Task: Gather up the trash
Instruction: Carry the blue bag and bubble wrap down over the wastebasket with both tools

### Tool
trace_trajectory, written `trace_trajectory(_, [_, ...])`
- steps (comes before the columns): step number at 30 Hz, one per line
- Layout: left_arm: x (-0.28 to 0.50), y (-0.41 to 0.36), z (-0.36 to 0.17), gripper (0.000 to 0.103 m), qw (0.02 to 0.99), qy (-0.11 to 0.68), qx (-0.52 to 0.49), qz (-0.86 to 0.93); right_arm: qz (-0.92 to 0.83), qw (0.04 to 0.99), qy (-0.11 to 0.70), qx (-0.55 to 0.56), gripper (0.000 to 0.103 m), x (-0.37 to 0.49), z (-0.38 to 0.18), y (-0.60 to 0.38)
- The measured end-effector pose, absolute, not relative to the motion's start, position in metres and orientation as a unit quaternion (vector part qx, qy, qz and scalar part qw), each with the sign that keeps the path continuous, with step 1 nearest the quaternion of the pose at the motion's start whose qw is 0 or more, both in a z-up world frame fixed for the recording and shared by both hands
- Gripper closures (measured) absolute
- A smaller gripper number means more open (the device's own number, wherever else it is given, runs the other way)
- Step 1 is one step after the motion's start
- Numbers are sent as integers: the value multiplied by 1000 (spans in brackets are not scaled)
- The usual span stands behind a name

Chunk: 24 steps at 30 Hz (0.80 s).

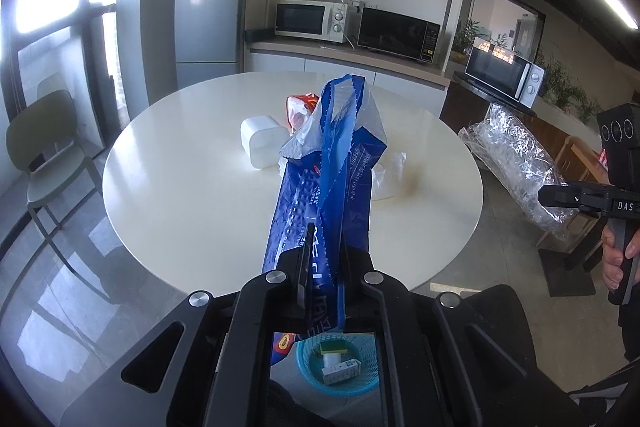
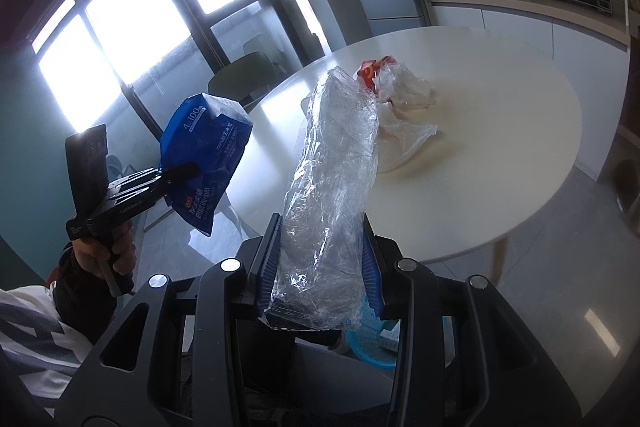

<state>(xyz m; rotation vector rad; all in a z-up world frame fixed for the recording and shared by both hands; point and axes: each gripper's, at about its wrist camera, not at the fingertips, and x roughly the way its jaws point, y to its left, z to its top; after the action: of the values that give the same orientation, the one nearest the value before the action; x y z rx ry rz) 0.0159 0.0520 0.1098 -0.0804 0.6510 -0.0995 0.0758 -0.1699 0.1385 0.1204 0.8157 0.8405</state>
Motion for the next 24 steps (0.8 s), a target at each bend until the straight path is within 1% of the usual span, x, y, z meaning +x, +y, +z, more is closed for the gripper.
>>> trace_trajectory(24, [-6, 19, 53, 96, 915, 386, -36, -113, 420, 779, 461, 60, 69, 37, 67, -163])
